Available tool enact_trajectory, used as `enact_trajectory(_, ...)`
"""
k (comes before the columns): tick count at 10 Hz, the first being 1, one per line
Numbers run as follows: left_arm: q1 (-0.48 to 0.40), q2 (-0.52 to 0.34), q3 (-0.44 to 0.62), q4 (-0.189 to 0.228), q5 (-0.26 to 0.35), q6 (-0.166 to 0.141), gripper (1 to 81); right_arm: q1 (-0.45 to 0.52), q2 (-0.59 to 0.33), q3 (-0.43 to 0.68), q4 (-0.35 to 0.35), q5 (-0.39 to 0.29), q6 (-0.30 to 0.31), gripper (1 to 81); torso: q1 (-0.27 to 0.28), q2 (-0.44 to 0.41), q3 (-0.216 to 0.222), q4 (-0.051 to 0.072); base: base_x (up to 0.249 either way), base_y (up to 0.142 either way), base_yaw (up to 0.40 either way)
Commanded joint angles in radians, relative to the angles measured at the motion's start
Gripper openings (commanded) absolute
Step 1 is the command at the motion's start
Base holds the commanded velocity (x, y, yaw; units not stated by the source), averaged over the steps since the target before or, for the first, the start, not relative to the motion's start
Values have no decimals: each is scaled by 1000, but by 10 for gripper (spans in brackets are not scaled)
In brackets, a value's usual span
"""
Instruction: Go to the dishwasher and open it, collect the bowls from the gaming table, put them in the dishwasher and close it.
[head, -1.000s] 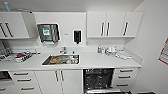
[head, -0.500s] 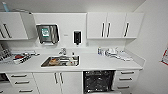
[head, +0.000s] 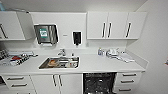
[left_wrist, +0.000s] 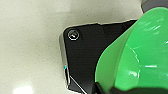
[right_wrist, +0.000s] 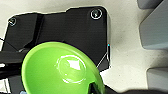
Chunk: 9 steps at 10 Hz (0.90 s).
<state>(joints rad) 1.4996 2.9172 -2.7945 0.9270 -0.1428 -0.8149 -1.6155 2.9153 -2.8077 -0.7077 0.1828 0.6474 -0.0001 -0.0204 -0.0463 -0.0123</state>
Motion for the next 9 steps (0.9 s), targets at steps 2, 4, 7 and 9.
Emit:
enact_trajectory(2,-41,-15,-7,1,37,-1,10,32,-17,-7,-3,-43,-2,10,0,0,0,0,109,0,0)
enact_trajectory(4,-41,-15,-7,1,37,-1,10,32,-16,-6,-3,-43,-2,10,0,0,0,0,109,0,0)
enact_trajectory(7,-41,-15,-7,0,37,-1,10,35,-16,-7,-4,-43,-2,10,0,0,0,0,109,0,0)
enact_trajectory(9,-41,-13,-7,3,37,-1,10,36,-16,-5,-4,-43,-2,10,0,0,0,0,109,0,0)
